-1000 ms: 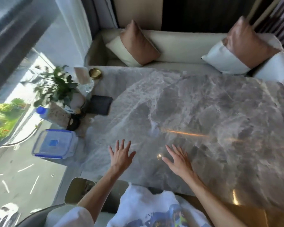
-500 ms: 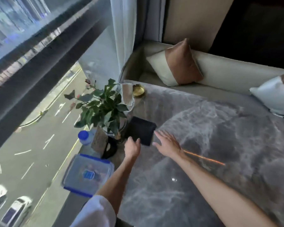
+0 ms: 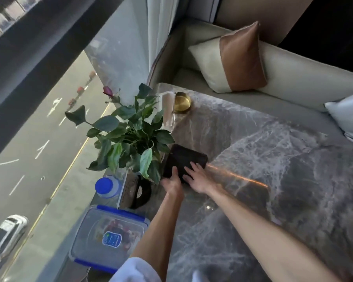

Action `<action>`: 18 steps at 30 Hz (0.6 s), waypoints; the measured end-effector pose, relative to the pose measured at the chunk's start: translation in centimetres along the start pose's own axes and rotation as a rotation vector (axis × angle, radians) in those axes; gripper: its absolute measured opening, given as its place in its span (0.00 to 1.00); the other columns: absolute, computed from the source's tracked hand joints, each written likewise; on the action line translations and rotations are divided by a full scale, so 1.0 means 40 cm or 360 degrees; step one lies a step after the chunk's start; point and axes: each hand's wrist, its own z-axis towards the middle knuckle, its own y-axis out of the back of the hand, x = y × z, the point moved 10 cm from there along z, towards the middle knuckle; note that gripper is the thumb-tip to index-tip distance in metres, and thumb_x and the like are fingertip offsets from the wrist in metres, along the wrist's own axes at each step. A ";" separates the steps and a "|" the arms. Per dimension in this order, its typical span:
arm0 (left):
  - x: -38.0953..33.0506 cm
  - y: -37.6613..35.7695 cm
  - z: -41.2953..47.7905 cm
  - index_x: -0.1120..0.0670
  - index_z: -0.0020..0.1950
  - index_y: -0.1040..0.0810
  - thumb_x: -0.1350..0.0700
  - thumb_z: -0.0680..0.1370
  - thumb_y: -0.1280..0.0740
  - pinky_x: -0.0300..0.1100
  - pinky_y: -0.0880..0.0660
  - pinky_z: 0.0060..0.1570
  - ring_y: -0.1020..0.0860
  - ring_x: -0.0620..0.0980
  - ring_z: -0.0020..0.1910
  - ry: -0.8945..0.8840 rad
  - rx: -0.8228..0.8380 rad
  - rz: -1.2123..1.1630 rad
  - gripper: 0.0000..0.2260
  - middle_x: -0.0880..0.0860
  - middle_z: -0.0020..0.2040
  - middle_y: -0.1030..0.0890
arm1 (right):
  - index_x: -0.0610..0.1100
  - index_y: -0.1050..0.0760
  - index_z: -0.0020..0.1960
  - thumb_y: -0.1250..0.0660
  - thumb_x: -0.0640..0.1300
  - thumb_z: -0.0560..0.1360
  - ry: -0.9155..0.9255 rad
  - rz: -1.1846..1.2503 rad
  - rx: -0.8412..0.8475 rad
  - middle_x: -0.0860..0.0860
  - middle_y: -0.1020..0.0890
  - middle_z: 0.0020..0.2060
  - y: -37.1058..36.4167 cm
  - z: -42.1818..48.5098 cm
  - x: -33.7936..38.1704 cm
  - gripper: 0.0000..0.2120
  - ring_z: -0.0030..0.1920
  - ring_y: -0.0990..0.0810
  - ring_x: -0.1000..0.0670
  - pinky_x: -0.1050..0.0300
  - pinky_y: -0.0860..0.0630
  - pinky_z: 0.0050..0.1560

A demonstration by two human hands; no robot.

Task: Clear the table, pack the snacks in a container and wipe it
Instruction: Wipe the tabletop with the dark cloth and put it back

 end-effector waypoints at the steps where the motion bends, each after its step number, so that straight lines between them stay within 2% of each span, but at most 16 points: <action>1: 0.014 -0.012 0.004 0.65 0.70 0.32 0.54 0.77 0.32 0.55 0.25 0.64 0.22 0.60 0.63 0.0073 0.0040 -0.0024 0.25 0.62 0.66 0.24 | 0.49 0.46 0.79 0.53 0.57 0.83 -0.0022 0.0037 0.0038 0.48 0.52 0.80 -0.007 -0.005 -0.006 0.27 0.80 0.56 0.45 0.45 0.54 0.79; 3: 0.032 -0.037 0.004 0.65 0.67 0.30 0.56 0.78 0.33 0.55 0.23 0.58 0.21 0.61 0.60 0.0150 0.0115 -0.0024 0.21 0.63 0.62 0.22 | 0.49 0.45 0.79 0.57 0.57 0.83 -0.0049 0.0091 0.0104 0.48 0.52 0.80 -0.011 -0.020 -0.013 0.26 0.80 0.57 0.45 0.46 0.57 0.79; 5: 0.033 -0.045 0.003 0.64 0.67 0.30 0.60 0.78 0.33 0.55 0.23 0.58 0.21 0.62 0.60 0.0099 0.0098 -0.0004 0.19 0.63 0.63 0.23 | 0.49 0.45 0.79 0.58 0.57 0.83 -0.0063 0.0189 0.0112 0.48 0.50 0.80 -0.004 -0.045 -0.024 0.27 0.80 0.56 0.46 0.47 0.57 0.79; 9: -0.013 -0.057 -0.040 0.66 0.68 0.30 0.62 0.77 0.33 0.49 0.25 0.61 0.22 0.60 0.61 -0.0282 0.0038 0.0298 0.20 0.63 0.65 0.23 | 0.43 0.44 0.78 0.56 0.55 0.84 -0.0070 0.0544 -0.0123 0.46 0.44 0.79 0.061 -0.143 -0.067 0.27 0.79 0.49 0.47 0.55 0.55 0.77; 12: -0.060 -0.117 -0.127 0.67 0.64 0.28 0.60 0.77 0.33 0.54 0.27 0.65 0.23 0.62 0.62 -0.0567 0.0136 0.0574 0.18 0.65 0.62 0.22 | 0.38 0.40 0.76 0.55 0.51 0.84 -0.0003 0.0843 -0.0293 0.43 0.38 0.77 0.131 -0.212 -0.097 0.25 0.77 0.42 0.46 0.62 0.50 0.73; 13: -0.076 -0.141 -0.164 0.66 0.64 0.28 0.59 0.77 0.33 0.54 0.28 0.65 0.23 0.62 0.62 -0.0676 0.0147 0.0714 0.18 0.65 0.62 0.22 | 0.39 0.40 0.76 0.55 0.52 0.84 -0.0012 0.1012 -0.0328 0.44 0.39 0.77 0.152 -0.231 -0.109 0.26 0.77 0.42 0.48 0.63 0.50 0.73; 15: -0.111 -0.196 -0.271 0.65 0.60 0.27 0.58 0.77 0.35 0.53 0.28 0.63 0.23 0.62 0.59 -0.0966 0.0196 0.0968 0.15 0.64 0.58 0.20 | 0.45 0.42 0.77 0.55 0.60 0.82 -0.0002 0.1425 -0.0411 0.51 0.43 0.78 0.197 -0.269 -0.131 0.30 0.77 0.44 0.53 0.57 0.53 0.78; 16: -0.123 -0.231 -0.343 0.64 0.56 0.27 0.58 0.76 0.36 0.51 0.26 0.59 0.22 0.62 0.56 -0.1166 0.0252 0.1098 0.12 0.63 0.54 0.20 | 0.49 0.38 0.75 0.56 0.64 0.80 -0.0002 0.1668 -0.0427 0.52 0.40 0.76 0.214 -0.287 -0.145 0.31 0.75 0.39 0.54 0.53 0.46 0.78; 17: -0.122 -0.266 -0.420 0.62 0.53 0.27 0.59 0.76 0.36 0.49 0.26 0.53 0.22 0.61 0.53 -0.1371 0.0328 0.1252 0.10 0.62 0.52 0.21 | 0.52 0.30 0.69 0.57 0.67 0.78 0.0043 0.1829 -0.0435 0.51 0.31 0.70 0.230 -0.305 -0.159 0.31 0.67 0.30 0.54 0.53 0.35 0.70; 18: -0.104 -0.300 -0.501 0.61 0.53 0.28 0.59 0.75 0.37 0.46 0.28 0.48 0.23 0.60 0.50 -0.1572 0.0423 0.1428 0.09 0.62 0.50 0.22 | 0.53 0.25 0.58 0.58 0.70 0.77 0.0110 0.2026 -0.0392 0.50 0.22 0.58 0.239 -0.326 -0.166 0.31 0.54 0.23 0.54 0.56 0.28 0.56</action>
